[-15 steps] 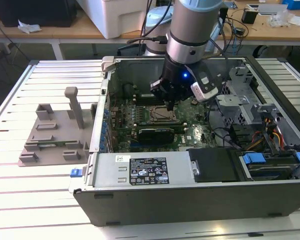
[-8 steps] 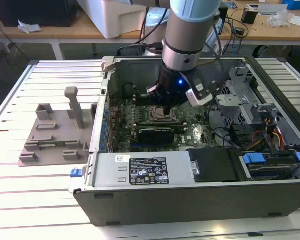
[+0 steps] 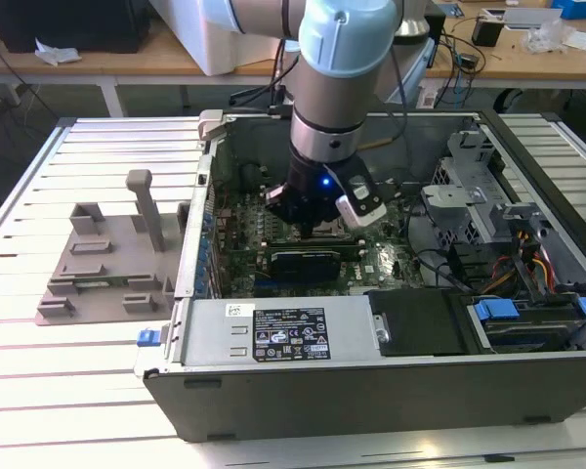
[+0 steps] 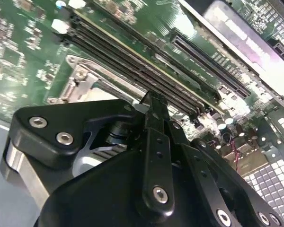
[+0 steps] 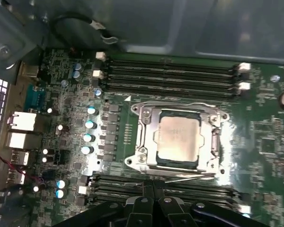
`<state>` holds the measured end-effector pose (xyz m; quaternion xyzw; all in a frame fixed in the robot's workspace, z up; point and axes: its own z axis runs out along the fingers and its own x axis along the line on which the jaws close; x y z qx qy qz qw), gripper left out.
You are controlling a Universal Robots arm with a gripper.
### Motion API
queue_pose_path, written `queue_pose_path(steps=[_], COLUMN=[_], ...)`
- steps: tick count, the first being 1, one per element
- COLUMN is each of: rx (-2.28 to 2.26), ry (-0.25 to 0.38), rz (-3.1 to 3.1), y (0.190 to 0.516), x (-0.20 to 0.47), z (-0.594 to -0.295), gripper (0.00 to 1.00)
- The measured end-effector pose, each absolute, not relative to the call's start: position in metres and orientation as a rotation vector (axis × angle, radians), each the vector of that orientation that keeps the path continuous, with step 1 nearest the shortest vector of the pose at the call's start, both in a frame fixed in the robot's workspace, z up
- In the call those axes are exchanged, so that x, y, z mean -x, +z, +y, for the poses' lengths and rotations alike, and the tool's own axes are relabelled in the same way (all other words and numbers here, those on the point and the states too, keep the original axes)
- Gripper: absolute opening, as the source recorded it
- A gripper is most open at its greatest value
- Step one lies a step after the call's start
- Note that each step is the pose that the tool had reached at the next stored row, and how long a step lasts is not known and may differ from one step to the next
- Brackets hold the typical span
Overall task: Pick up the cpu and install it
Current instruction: 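Install the second cpu locking lever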
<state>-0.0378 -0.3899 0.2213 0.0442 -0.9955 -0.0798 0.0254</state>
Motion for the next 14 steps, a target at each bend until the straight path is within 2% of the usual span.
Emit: queue_pose_path(steps=[14], rx=[-0.169], ry=[-0.269], rz=[-3.073], y=[0.203], x=[0.058], z=[-0.376], gripper=[0.11])
